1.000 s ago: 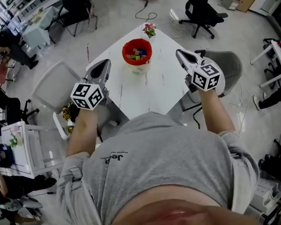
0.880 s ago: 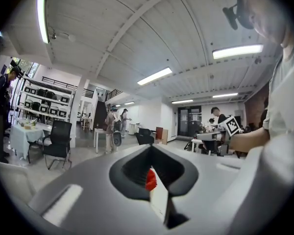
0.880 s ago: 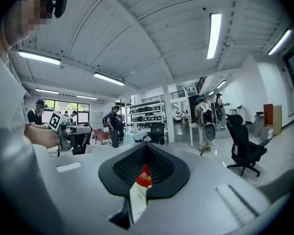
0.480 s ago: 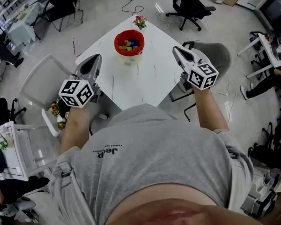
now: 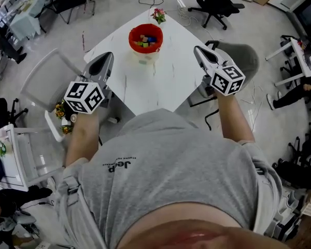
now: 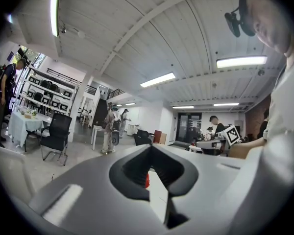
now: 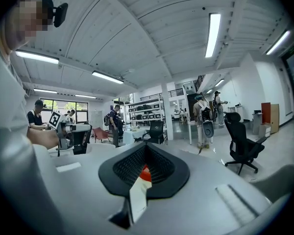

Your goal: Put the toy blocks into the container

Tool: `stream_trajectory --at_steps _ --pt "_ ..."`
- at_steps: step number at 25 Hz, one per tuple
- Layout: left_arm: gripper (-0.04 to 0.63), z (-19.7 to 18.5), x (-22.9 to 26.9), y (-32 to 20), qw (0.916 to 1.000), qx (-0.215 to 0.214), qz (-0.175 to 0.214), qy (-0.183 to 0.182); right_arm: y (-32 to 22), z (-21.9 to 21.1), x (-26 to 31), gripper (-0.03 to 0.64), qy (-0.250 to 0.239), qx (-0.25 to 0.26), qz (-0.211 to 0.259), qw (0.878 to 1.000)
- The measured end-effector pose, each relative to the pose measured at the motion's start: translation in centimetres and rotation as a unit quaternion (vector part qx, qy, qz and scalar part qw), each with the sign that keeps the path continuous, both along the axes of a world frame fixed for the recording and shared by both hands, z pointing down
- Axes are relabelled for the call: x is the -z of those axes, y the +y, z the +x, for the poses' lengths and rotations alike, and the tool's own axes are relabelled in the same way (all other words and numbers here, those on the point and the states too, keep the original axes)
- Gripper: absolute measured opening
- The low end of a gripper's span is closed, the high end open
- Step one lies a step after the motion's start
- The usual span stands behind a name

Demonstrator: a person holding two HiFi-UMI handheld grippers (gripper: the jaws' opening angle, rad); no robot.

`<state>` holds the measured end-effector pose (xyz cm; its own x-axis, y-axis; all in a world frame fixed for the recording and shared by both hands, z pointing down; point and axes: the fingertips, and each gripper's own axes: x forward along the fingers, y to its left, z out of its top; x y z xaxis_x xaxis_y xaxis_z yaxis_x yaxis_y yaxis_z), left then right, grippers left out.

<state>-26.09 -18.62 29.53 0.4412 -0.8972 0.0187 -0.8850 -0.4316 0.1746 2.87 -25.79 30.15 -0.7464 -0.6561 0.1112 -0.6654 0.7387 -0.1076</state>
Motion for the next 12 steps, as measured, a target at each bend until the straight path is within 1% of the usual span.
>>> stream_trajectory --at_steps 12 --pt "0.057 0.01 -0.44 0.44 1.0000 0.004 -0.005 -0.001 -0.37 -0.34 -0.07 0.002 0.015 0.003 0.005 1.000"
